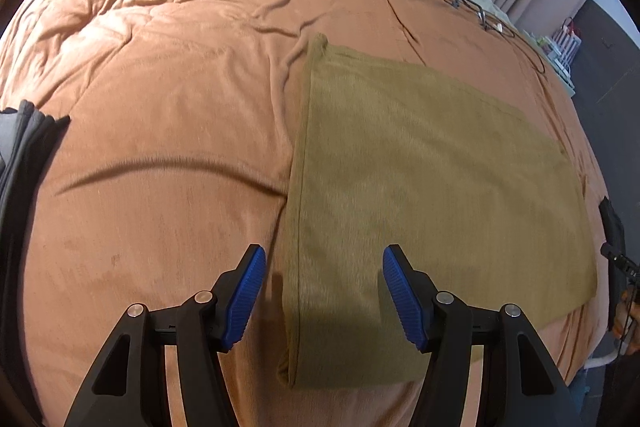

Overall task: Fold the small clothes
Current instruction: 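Lower the folded edge and open both tools, then move both open tools to the end of the folded shirt bundle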

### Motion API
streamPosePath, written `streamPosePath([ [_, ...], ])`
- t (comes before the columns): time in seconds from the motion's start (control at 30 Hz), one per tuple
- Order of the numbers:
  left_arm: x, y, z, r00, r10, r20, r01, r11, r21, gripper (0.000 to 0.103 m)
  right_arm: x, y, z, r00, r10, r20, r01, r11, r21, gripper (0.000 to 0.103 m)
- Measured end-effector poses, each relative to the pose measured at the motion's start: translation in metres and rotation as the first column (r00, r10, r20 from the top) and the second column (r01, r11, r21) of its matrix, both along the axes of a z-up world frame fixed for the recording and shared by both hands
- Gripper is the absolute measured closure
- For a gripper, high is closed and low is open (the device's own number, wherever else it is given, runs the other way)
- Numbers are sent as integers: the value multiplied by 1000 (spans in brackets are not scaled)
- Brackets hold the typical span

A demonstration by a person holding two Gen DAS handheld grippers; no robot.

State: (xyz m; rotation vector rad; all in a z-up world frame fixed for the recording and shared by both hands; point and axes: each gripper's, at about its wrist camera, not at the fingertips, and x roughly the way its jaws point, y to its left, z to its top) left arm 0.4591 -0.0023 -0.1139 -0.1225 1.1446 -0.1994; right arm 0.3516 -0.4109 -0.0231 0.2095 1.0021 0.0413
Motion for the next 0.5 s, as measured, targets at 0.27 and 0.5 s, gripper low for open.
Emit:
streamPosePath([
  [0.27, -21, 6, -25, 999, -17, -50, 22, 996, 91, 57, -21, -4, -19, 997, -52, -64, 49, 998, -41, 38],
  [0.5, -44, 25, -36, 997, -3, -74, 11, 994, 111, 59, -41, -5, -29, 994, -58, -94, 51, 996, -75, 48],
])
